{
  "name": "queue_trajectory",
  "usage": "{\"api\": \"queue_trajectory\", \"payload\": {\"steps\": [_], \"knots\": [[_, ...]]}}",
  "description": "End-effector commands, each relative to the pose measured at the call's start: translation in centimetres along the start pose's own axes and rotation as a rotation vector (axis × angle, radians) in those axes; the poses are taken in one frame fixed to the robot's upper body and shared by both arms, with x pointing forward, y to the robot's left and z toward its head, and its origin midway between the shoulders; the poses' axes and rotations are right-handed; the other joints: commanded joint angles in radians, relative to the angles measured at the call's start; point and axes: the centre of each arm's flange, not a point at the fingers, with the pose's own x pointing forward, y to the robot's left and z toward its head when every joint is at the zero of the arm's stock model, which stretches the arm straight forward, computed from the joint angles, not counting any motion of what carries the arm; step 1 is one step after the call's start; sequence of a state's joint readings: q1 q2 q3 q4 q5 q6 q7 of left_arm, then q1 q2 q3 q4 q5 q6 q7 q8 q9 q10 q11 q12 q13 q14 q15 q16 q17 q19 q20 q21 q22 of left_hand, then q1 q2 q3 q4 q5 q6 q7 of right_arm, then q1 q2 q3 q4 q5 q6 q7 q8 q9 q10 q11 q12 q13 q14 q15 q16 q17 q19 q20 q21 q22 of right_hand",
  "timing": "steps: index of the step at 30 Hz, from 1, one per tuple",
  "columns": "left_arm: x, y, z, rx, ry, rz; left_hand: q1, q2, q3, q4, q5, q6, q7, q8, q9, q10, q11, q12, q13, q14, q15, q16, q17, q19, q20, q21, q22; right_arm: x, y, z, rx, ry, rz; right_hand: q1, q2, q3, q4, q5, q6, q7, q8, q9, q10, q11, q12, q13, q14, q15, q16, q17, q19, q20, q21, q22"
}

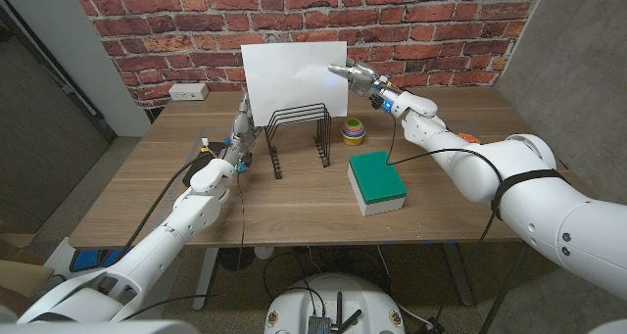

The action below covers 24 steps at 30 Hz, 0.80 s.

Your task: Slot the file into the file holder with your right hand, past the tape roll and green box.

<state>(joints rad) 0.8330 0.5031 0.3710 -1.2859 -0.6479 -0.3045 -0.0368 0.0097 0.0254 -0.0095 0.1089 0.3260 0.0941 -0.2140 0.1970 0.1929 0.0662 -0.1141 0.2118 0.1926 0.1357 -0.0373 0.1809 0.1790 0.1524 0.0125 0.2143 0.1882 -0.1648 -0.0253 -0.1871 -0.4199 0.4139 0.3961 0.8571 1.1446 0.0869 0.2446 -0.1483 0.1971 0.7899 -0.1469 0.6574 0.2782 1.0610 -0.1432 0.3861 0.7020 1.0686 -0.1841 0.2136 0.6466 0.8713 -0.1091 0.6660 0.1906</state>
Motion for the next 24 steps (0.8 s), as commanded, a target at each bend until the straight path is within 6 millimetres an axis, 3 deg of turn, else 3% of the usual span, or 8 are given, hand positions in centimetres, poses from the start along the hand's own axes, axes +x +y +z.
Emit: {"api": "queue_trajectory", "payload": {"steps": [1, 24], "knots": [[0.0, 0.0, 0.0, 0.0, 0.0, 0.0, -0.002, 0.006, 0.006, 0.004, 0.009, 0.003, -0.005, 0.002, 0.004, 0.0, -0.008, 0.002, 0.005, 0.008, -0.004, 0.006, 0.002, 0.004, 0.002, 0.001, 0.005, -0.1, 0.6, -0.5, 0.007, 0.002, 0.029, -0.002, 0.007, 0.004, 0.0, 0.003, 0.006, 0.0, 0.003, 0.003, 0.065, -0.068, -0.003, 0.004, -0.006, -0.052, 0.005, 0.003, -0.005, -0.096, 0.008, 0.003], [0.0, 0.0, 0.0, 0.0, 0.0, 0.0, -0.002, 0.005, 0.006, 0.004, 0.009, 0.003, -0.005, 0.002, 0.004, -0.001, -0.009, 0.002, 0.005, 0.007, -0.003, 0.006, 0.002, 0.004, 0.001, 0.001, 0.004, -0.9, 0.6, -1.6, 0.015, 0.028, 0.031, -0.006, 0.007, 0.003, 0.0, 0.002, 0.011, 0.0, 0.004, 0.002, 0.067, -0.068, -0.009, 0.005, -0.025, -0.051, 0.0, 0.001, -0.02, -0.097, 0.012, 0.002]]}}
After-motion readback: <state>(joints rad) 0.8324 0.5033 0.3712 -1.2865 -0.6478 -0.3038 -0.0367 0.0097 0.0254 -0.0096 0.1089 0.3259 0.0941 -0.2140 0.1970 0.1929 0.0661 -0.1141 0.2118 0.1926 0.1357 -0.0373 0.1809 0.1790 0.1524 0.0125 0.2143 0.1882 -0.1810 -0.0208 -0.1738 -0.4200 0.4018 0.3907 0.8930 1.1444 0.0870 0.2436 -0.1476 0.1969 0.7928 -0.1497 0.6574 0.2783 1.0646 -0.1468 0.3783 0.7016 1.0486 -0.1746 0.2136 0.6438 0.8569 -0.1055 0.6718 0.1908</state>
